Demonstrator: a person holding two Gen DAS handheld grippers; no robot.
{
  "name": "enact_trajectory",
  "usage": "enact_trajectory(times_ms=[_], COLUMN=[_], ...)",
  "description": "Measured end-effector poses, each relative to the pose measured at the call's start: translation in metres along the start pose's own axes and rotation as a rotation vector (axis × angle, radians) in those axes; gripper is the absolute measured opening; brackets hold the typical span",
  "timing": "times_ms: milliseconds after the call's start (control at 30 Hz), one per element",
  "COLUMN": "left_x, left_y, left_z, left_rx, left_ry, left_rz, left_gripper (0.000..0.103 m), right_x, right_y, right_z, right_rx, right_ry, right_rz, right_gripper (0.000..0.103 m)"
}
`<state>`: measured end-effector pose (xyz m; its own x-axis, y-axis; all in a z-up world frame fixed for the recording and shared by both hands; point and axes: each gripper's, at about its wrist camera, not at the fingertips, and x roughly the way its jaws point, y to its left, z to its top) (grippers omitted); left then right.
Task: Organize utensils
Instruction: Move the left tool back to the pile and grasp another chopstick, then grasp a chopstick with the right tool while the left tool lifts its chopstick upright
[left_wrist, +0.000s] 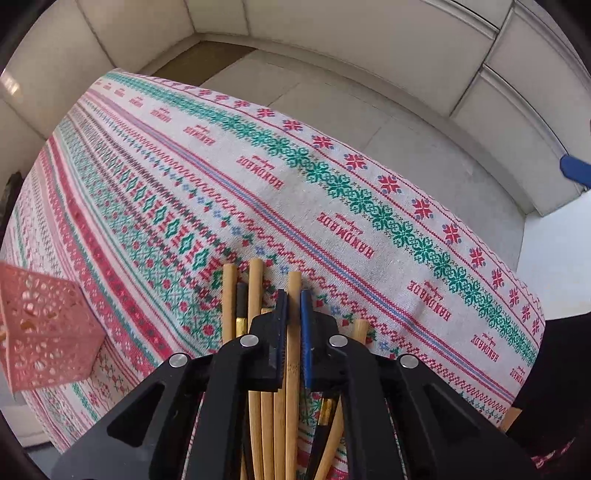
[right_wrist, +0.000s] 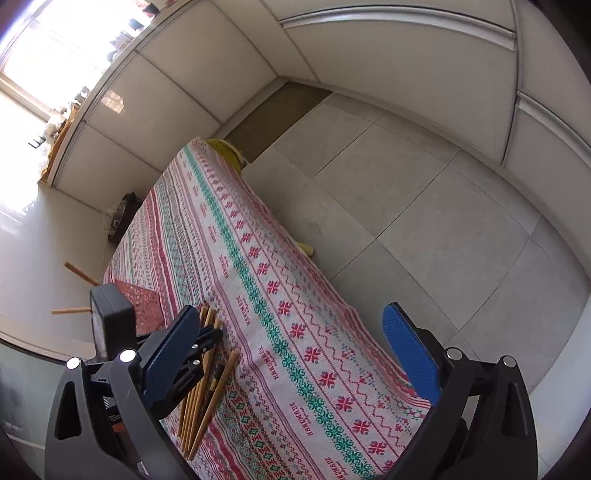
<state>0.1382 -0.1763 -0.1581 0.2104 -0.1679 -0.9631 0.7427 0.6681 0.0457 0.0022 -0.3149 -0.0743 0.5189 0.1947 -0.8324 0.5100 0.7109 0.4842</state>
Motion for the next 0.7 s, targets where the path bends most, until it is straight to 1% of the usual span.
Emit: enact_trajectory(times_ms=[67, 133, 200, 233, 267, 300, 333, 367, 400, 467, 600, 700], left_x=[-0.022, -0.052, -0.082, -0.098, -0.113, -0.127, -0.140, -0.150, -0.158, -0.175, -0.198, -0.210], left_y=[0.011, 0.022, 0.027, 0.030, 0.032, 0.032, 0.032, 0.035, 0.037, 0.039, 0.041, 0.046], left_z=[-0.014, -0.034, -0.055, -0.068, -0.081, -0.094, -0.105, -0.115, -0.123, -0.132, -0.149, -0.160], left_rx=[-0.088, -0.172, -0.232, -0.261, -0.289, -0.315, -0.337, -0.355, -0.368, -0.379, -0.371, -0.385], left_ry=[-0.066, -0.133, -0.212, -0.256, -0.298, -0.340, -0.380, -0.417, -0.449, -0.503, -0.569, -0.610], left_rz=[-0.006, -0.016, -0.034, -0.041, -0.048, -0.056, -0.064, -0.074, -0.083, -0.096, -0.118, -0.137], left_gripper=[0.006, 0.006, 0.006, 0.006, 0.006, 0.006, 0.006, 0.006, 0.006, 0.006, 0.006, 0.006], right_x=[0.018, 0.037, 0.056, 0.063, 0.070, 0.077, 0.083, 0.088, 0.092, 0.096, 0.106, 0.116], right_y=[0.011, 0.029, 0.049, 0.057, 0.065, 0.071, 0.076, 0.081, 0.084, 0.092, 0.104, 0.110], right_z=[-0.008, -0.022, -0.035, -0.042, -0.047, -0.052, -0.057, -0.061, -0.065, -0.071, -0.070, -0.069], right_rx=[-0.031, -0.095, -0.162, -0.180, -0.194, -0.205, -0.214, -0.218, -0.219, -0.220, -0.195, -0.188], right_ry=[0.065, 0.125, 0.179, 0.195, 0.211, 0.227, 0.240, 0.251, 0.262, 0.256, 0.270, 0.284], right_rz=[-0.024, -0.047, -0.066, -0.074, -0.085, -0.097, -0.110, -0.118, -0.127, -0.157, -0.193, -0.227], right_gripper=[0.096, 0.096, 0.095, 0.091, 0.079, 0.072, 0.058, 0.051, 0.050, 0.047, 0.044, 0.036])
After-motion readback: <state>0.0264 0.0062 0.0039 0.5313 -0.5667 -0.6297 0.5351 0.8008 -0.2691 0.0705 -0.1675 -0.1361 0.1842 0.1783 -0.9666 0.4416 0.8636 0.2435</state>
